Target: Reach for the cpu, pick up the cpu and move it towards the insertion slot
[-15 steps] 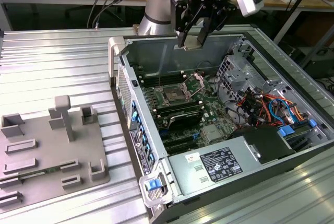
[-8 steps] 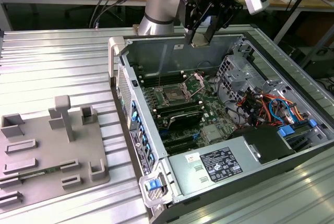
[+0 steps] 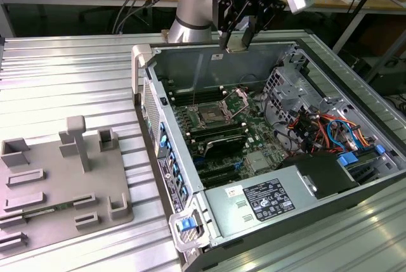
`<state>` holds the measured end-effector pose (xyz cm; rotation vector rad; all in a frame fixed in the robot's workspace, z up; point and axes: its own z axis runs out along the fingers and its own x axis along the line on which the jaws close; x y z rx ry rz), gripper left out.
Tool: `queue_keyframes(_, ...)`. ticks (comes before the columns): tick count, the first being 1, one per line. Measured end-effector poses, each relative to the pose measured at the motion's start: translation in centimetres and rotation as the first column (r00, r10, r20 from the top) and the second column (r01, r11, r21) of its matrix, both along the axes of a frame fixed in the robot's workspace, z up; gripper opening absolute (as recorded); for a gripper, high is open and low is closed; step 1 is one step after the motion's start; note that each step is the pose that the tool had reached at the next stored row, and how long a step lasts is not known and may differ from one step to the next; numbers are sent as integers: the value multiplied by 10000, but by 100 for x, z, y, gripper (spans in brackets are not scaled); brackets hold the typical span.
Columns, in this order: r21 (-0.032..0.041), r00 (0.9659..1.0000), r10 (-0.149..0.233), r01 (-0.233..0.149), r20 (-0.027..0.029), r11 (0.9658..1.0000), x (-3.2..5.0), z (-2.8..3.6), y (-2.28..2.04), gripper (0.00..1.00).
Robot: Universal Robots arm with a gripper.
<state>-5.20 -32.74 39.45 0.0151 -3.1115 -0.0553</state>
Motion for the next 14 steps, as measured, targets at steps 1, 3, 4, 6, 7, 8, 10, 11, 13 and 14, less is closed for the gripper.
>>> queue_keyframes(1, 1, 10000, -20, 20, 1, 10000, 0, -6, 11, 55)
queue_keyframes(3, 0, 10000, -68, 68, 0, 10000, 0, -16, 34, 55)
queue_keyframes(4, 2, 10000, -97, 97, 1, 10000, 0, -21, 41, 55)
queue_keyframes(6, 2, 9998, -221, 221, 1, 9998, 0, -28, 48, 55)
queue_keyframes(7, 1, 9996, -266, 266, 1, 9996, 0, -30, 50, 55)
queue_keyframes(8, 1, 9995, -301, 301, 1, 9995, 0, -30, 50, 55)
queue_keyframes(10, 1, 9995, -317, 317, 1, 9995, -1, -30, 51, 55)
queue_keyframes(11, 1, 9995, -320, 320, 1, 9995, 0, -31, 51, 55)
queue_keyframes(13, 1, 9995, -323, 323, 1, 9995, -1, -31, 51, 55)
queue_keyframes(14, 1, 9995, -324, 324, 1, 9995, 0, -31, 51, 55)
